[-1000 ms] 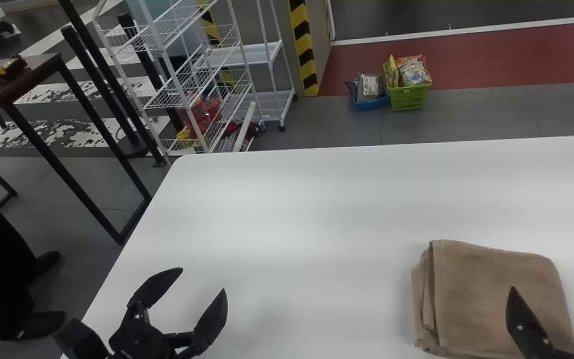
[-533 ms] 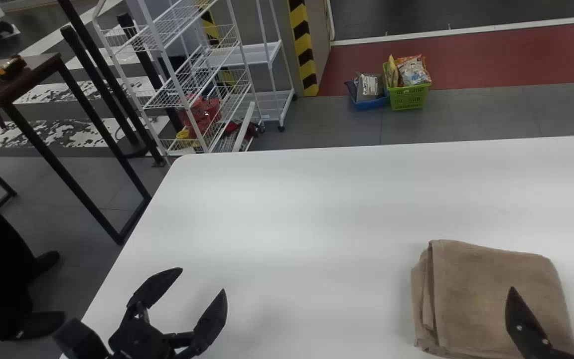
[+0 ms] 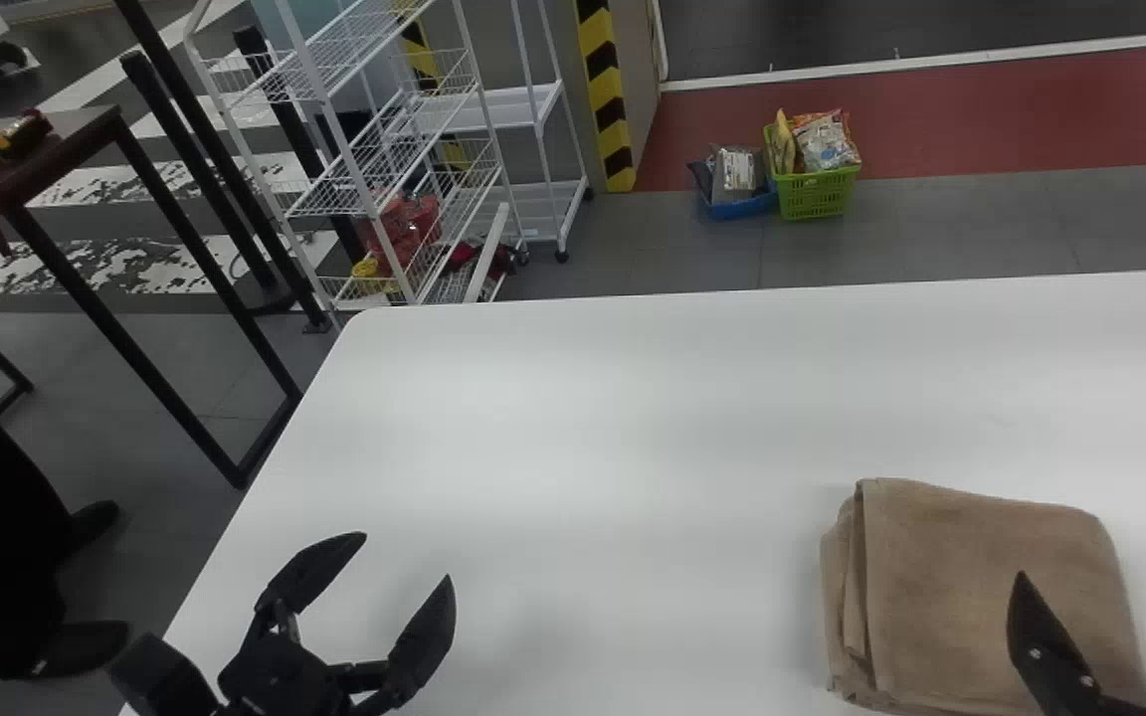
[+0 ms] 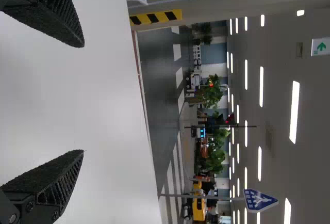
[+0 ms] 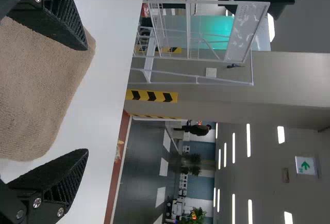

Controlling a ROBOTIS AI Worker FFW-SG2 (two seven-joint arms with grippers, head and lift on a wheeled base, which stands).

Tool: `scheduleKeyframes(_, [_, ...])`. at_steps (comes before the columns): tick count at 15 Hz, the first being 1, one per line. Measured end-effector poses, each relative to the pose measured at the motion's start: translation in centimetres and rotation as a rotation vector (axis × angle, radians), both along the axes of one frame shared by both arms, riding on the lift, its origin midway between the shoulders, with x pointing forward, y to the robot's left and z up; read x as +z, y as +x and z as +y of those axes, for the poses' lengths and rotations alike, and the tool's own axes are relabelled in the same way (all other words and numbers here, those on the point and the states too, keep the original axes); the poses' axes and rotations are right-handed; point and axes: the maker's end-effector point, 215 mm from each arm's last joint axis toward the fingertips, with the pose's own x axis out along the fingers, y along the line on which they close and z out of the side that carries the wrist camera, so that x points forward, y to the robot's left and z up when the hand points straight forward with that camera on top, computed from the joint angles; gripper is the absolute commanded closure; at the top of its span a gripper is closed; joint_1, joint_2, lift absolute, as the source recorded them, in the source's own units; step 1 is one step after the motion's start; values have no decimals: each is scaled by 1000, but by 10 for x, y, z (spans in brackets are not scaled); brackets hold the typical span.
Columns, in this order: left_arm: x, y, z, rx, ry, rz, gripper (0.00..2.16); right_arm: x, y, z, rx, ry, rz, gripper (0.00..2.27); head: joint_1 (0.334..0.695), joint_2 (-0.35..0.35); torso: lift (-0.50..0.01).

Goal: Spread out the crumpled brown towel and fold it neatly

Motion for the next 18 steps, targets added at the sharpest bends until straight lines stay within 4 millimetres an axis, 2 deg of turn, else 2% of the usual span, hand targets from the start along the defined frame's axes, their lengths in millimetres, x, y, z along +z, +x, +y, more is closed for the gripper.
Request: scheduleKeyframes(18, [-4,2,-2,-2,-1,5,76,-2,3,5,8,-2,0,113,695,310,-128])
